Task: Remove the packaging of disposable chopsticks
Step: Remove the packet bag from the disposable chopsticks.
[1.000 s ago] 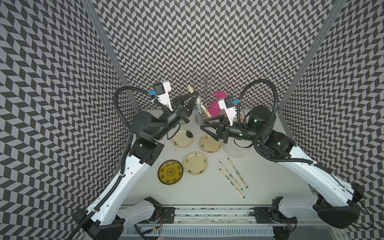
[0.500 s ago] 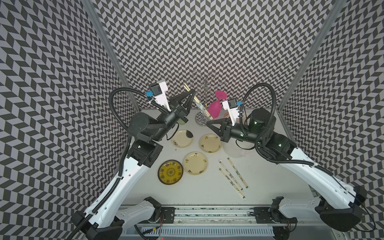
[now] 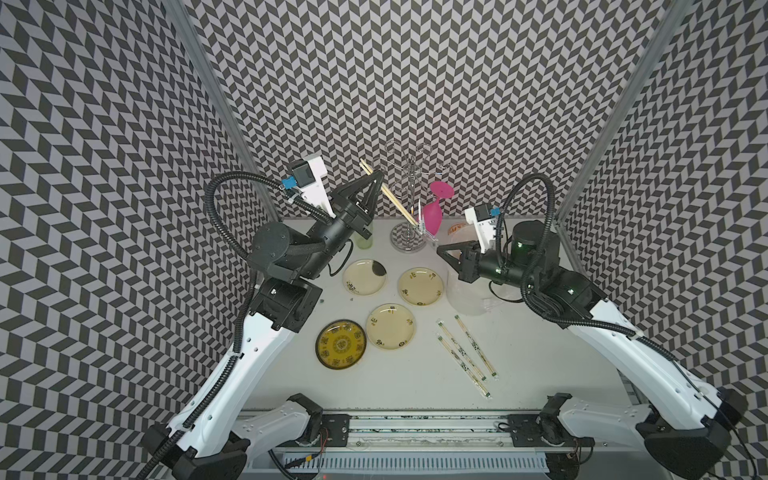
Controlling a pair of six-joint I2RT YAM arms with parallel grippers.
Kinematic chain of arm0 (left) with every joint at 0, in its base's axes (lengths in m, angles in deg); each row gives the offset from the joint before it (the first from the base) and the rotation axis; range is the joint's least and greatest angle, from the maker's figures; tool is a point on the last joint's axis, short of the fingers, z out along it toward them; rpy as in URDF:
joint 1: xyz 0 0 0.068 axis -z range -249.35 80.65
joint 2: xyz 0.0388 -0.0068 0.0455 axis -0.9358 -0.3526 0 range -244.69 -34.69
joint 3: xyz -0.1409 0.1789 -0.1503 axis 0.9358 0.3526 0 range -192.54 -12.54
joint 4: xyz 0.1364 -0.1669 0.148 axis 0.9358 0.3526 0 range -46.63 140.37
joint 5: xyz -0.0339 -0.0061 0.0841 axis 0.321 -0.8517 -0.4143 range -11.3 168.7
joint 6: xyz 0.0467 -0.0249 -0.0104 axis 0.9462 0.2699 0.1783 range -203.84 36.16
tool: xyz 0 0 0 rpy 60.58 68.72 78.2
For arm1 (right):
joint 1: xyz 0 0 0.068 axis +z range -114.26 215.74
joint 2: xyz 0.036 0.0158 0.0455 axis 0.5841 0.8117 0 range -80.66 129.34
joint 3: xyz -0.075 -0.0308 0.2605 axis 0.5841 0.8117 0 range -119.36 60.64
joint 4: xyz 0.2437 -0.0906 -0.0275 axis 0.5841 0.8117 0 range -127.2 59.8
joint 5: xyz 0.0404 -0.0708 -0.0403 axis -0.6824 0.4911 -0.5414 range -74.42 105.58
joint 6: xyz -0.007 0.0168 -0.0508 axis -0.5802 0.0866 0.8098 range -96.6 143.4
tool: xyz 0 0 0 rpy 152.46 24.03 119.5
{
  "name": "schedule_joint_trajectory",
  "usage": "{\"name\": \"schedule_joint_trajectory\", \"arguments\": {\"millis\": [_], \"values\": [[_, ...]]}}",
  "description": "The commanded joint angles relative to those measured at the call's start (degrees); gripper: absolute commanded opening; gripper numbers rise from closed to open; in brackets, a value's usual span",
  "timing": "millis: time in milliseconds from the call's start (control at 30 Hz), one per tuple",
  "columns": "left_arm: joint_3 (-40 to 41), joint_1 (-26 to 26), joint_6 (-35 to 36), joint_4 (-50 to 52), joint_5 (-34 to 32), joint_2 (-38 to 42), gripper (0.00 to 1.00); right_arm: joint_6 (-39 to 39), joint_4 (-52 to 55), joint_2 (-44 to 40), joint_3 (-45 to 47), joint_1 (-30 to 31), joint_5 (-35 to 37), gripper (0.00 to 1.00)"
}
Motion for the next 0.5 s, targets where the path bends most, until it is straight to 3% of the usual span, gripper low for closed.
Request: {"name": "schedule_joint_trajectory", "arguments": {"millis": [0, 467], "values": [[-2.50, -0.41, 0.47, -1.01, -1.03, -0.01, 0.00, -0.14, 1.49, -2.70, 2.23, -2.16, 1.57, 0.00], [-4.45, -2.62, 1.60, 0.00, -2.12, 0.72, 0.00, 1.55, 6.71, -5.99, 7.00, -9.50, 0.40, 0.00]]}}
